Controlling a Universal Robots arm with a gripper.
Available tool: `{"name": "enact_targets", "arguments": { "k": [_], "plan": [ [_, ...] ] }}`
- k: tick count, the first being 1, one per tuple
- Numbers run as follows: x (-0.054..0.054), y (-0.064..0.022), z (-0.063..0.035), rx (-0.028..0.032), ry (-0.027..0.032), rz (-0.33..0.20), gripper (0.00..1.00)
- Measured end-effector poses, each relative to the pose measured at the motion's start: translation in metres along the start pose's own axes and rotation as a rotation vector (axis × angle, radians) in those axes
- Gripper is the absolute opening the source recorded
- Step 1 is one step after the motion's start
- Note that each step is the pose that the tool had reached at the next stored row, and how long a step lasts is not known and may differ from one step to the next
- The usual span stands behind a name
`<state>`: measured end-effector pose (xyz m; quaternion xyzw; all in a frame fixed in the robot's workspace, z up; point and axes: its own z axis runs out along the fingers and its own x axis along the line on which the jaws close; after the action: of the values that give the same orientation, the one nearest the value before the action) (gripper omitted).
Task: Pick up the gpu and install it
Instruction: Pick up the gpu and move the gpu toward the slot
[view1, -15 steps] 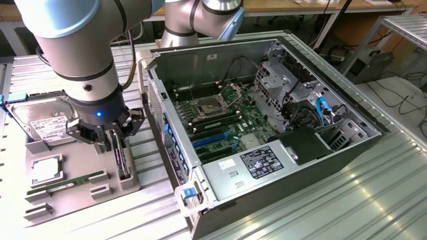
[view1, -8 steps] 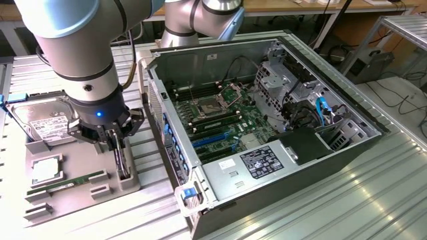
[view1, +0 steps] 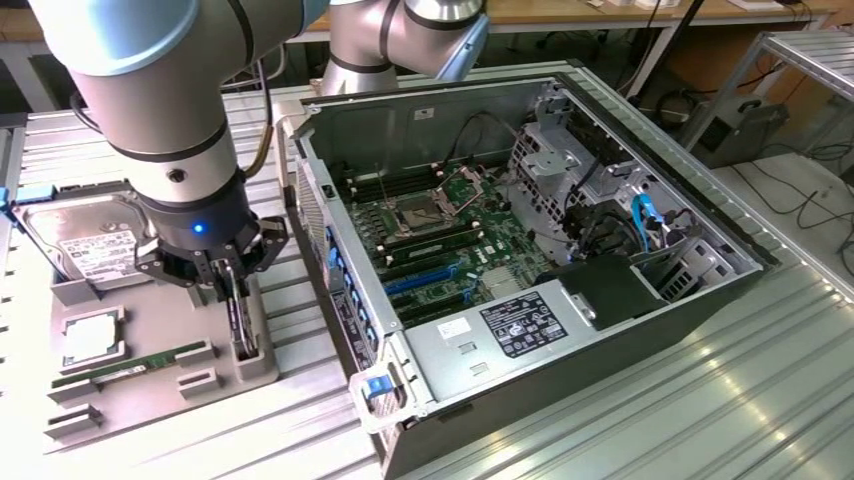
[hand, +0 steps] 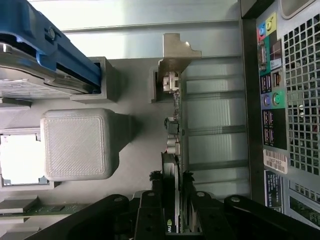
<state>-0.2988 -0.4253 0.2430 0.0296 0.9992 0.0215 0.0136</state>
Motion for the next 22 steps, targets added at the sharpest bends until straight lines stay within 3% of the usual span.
{"name": "enact_targets", "arguments": {
  "k": [13, 22],
  "plan": [
    [-0.0003, 0.0001, -0.0011, -0.0018, 0.0028, -0.066, 0.26],
    [-0.0005, 0.0004, -0.0096, -0.0044, 0.0037, -0.086, 0.26]
  ]
}}
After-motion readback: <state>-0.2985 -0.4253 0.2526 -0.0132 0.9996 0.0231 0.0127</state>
